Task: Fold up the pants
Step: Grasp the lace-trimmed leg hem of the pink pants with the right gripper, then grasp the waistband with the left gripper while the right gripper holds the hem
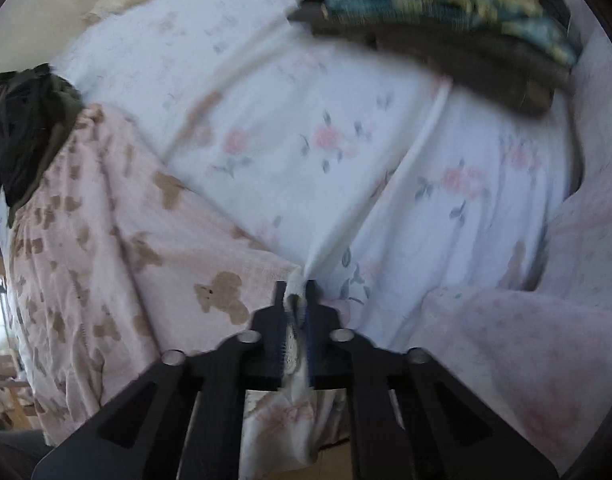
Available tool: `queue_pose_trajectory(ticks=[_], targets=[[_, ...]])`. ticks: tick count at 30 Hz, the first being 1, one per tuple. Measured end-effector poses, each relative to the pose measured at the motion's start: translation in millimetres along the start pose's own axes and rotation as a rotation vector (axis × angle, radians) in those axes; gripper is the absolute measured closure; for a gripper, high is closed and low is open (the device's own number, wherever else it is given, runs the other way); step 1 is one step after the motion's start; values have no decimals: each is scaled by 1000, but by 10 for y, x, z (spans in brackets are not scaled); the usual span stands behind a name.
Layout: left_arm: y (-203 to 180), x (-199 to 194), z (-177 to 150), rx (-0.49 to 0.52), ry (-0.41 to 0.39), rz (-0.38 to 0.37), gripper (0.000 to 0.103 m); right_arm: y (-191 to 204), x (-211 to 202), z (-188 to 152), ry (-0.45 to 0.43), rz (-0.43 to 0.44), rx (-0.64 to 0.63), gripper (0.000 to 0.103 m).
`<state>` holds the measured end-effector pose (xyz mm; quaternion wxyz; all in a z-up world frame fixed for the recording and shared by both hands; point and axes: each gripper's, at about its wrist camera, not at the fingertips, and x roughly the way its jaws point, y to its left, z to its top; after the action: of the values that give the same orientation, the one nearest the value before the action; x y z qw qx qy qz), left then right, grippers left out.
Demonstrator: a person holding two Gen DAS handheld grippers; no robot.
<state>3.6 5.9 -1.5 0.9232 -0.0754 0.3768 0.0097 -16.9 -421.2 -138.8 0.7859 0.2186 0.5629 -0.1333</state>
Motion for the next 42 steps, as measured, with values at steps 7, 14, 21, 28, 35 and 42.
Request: queue_pose_trajectory(ticks=[7, 14, 21, 28, 35, 42], targets=[[0, 123, -3, -3, 48, 28, 0, -127, -320, -24, -112, -6, 75, 102], [-50, 199, 262, 8, 78, 36, 0, -1, -516, -39, -203, 65, 19, 102], [-534, 751, 961, 94, 152, 66, 0, 136, -816, -51, -299, 218, -46, 102], [-1401, 1961, 1449, 48, 369, 6, 1, 227, -853, -35, -289, 376, -58, 102], [-2245, 3090, 1532, 30, 495, -7, 21, 329, -809, 54, -271, 429, -61, 102], [-2554, 3797, 1263, 87, 581, 82, 41, 370, -715, 132, -230, 446, -54, 102]])
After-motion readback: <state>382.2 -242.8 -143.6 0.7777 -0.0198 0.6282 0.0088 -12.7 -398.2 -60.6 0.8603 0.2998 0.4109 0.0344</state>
